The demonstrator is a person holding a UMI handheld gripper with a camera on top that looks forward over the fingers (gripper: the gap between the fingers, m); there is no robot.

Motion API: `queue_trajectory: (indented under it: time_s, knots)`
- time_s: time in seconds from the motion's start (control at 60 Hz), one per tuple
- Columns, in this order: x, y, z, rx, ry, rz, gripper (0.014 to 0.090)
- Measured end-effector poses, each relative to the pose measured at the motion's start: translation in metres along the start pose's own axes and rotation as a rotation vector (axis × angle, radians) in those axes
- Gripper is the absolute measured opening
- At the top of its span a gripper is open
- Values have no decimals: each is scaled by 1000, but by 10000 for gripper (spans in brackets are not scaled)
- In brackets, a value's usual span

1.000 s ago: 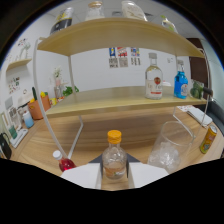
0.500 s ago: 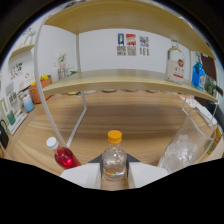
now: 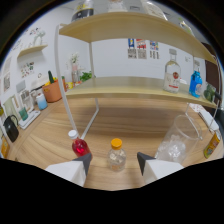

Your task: Make me a cup of Vodka Sunrise.

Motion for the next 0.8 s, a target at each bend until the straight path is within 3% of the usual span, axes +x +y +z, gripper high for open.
queue_trajectory:
  time_s: [0.2, 0.433, 0.583, 0.8]
  knots:
    - [12, -49, -86, 117, -17, 1, 861]
    - [77, -69, -160, 159, 64, 30, 864]
    - [125, -106, -188, 209, 131, 47, 859]
    - [172, -215, -192, 335, 199, 58, 856]
